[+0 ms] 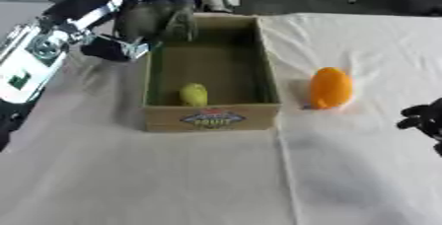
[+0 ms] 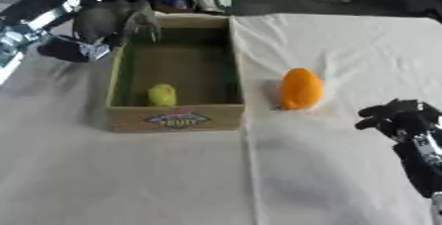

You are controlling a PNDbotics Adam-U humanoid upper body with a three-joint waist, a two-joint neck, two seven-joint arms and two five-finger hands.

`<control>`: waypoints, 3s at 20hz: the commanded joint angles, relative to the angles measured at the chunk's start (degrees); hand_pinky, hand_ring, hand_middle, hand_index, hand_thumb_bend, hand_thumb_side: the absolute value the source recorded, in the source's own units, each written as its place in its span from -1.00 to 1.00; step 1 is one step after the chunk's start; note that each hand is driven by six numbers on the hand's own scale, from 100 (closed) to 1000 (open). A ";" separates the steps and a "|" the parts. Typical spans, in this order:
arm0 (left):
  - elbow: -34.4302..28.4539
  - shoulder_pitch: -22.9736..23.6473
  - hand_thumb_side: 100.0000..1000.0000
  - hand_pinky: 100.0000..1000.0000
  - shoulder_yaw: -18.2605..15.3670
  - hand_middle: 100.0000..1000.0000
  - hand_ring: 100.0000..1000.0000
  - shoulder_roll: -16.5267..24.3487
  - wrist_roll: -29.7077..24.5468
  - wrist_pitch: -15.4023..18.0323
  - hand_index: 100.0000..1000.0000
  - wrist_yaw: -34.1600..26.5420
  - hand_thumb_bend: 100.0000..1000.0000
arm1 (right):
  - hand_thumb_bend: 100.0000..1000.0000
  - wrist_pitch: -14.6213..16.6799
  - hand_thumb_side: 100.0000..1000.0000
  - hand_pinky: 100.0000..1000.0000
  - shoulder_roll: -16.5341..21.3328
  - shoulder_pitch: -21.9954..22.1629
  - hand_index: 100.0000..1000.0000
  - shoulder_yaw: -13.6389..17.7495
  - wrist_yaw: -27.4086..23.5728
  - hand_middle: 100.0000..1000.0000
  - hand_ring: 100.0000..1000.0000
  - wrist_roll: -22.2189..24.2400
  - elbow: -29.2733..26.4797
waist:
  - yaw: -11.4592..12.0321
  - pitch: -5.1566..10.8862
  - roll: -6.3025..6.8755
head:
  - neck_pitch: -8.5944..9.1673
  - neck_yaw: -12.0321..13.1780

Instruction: Pick up objects on the table and place them in the box.

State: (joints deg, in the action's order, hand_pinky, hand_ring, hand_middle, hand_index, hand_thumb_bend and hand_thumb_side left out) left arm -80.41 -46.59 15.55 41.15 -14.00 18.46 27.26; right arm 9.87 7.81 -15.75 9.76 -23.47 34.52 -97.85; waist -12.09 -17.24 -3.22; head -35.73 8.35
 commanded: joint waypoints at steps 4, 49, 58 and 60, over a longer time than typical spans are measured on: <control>0.58 -1.77 -0.63 -0.11 2.20 -0.46 -0.53 -2.17 -3.39 3.52 0.34 -0.91 -1.00 | -1.00 -0.11 -0.29 0.16 0.71 -1.03 0.21 -0.66 -0.67 -0.05 0.31 0.99 -0.63 | -1.22 1.06 0.21 | -0.08 0.59; -32.62 31.60 -0.77 0.43 -20.36 0.40 0.45 2.28 7.92 -11.62 0.62 -36.11 -1.00 | -1.00 32.22 -1.00 0.14 33.82 -10.00 0.38 -1.17 -8.70 0.09 0.40 3.19 14.47 | 6.29 1.21 -1.67 | 0.27 -5.69; -34.18 37.73 -0.66 0.42 -21.39 0.38 0.44 -3.25 8.56 -10.56 0.62 -32.96 -1.00 | -0.84 42.04 -0.93 0.30 37.15 -17.92 0.68 -5.35 0.01 0.33 0.59 11.89 24.79 | 8.76 1.44 -2.43 | -0.13 -7.56; -34.18 38.39 -0.62 0.42 -21.38 0.37 0.44 -4.31 8.44 -10.80 0.62 -32.37 -1.00 | -0.56 42.08 -0.86 0.32 36.53 -19.48 0.71 -5.82 2.33 0.36 0.62 14.60 26.15 | 9.07 1.35 -2.42 | -0.22 -7.91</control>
State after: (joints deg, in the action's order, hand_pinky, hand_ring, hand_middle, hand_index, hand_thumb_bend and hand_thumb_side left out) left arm -113.42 -7.99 -5.12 36.50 -5.53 7.54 -5.65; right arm 35.26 42.23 -34.24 3.80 -22.72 31.13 -72.19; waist -2.94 -16.94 -5.80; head -35.76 0.79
